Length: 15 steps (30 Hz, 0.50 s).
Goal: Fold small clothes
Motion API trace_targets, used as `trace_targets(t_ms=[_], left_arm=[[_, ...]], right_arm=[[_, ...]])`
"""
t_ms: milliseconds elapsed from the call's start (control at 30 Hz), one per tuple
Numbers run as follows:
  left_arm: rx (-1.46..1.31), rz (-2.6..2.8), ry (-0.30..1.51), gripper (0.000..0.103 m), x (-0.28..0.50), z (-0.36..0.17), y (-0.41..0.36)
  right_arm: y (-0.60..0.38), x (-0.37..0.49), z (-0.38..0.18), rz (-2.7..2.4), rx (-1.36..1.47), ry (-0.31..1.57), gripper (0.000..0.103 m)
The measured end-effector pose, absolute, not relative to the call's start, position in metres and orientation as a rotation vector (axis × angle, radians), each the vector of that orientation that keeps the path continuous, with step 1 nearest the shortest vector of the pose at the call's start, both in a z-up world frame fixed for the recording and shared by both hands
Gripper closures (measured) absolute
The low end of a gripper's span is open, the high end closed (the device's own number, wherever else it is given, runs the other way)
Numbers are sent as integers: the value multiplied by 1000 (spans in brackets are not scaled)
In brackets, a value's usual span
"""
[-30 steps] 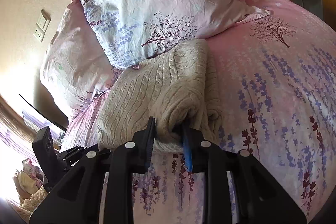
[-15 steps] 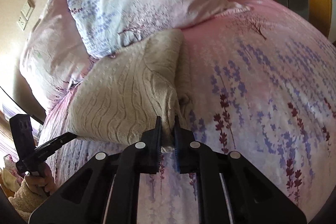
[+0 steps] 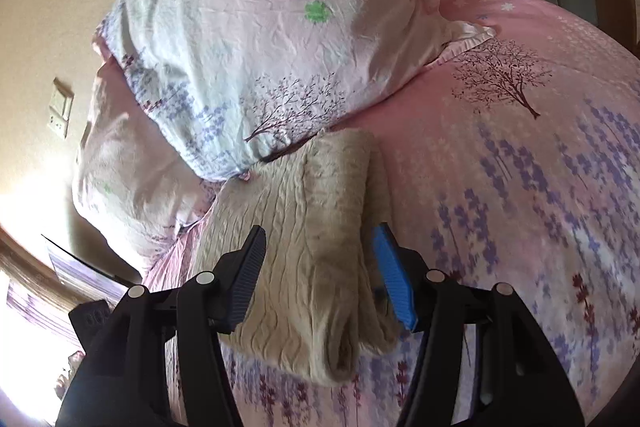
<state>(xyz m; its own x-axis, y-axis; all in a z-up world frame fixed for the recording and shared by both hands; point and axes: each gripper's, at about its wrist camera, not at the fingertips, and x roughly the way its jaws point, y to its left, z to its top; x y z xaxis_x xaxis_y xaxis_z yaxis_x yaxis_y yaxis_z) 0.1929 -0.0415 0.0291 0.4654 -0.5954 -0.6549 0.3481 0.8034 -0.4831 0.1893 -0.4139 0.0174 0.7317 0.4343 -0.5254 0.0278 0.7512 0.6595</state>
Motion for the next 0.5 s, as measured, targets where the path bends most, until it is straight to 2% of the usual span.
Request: trace_targets(t_ms=[100, 133, 167, 200, 233, 367, 500], left_arm=[[-331, -578, 951, 42, 210, 22, -46], [-345, -576, 965, 42, 214, 19, -47], [-354, -576, 974, 42, 219, 18, -48], [-356, -575, 979, 42, 222, 17, -49], [-357, -572, 978, 42, 225, 17, -50], [-385, -583, 961, 40, 236, 20, -50], [-444, -589, 970, 38, 254, 19, -52]], right_arm=[[-412, 223, 7, 222, 721, 789, 47], [-410, 233, 2, 211, 717, 811, 52], [-409, 239, -2, 210, 708, 826, 71], [-405, 245, -5, 226, 694, 836, 84], [-401, 247, -4, 222, 657, 827, 91], [-399, 244, 9, 160, 556, 730, 94], [-408, 256, -16, 107, 588, 809, 93]])
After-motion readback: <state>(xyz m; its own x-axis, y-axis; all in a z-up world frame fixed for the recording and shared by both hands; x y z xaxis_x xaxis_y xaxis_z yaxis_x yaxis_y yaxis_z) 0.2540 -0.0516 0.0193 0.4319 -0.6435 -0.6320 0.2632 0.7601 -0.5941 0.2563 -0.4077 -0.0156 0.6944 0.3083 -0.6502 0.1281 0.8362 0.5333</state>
